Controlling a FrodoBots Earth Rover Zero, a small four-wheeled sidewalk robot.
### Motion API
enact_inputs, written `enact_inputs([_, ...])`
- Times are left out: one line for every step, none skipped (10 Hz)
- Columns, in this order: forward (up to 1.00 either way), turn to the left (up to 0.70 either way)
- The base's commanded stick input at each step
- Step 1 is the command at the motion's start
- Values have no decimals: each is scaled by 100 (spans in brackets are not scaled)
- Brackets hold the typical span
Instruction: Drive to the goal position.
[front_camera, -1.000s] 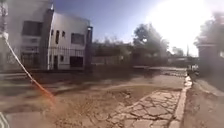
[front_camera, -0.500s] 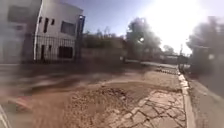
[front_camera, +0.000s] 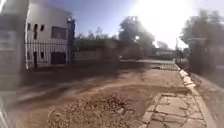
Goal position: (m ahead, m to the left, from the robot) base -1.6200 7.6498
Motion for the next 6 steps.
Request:
enact_inputs([100,19])
enact_inputs([100,27])
enact_inputs([100,27])
enact_inputs([100,27])
enact_inputs([100,27])
enact_inputs([100,27])
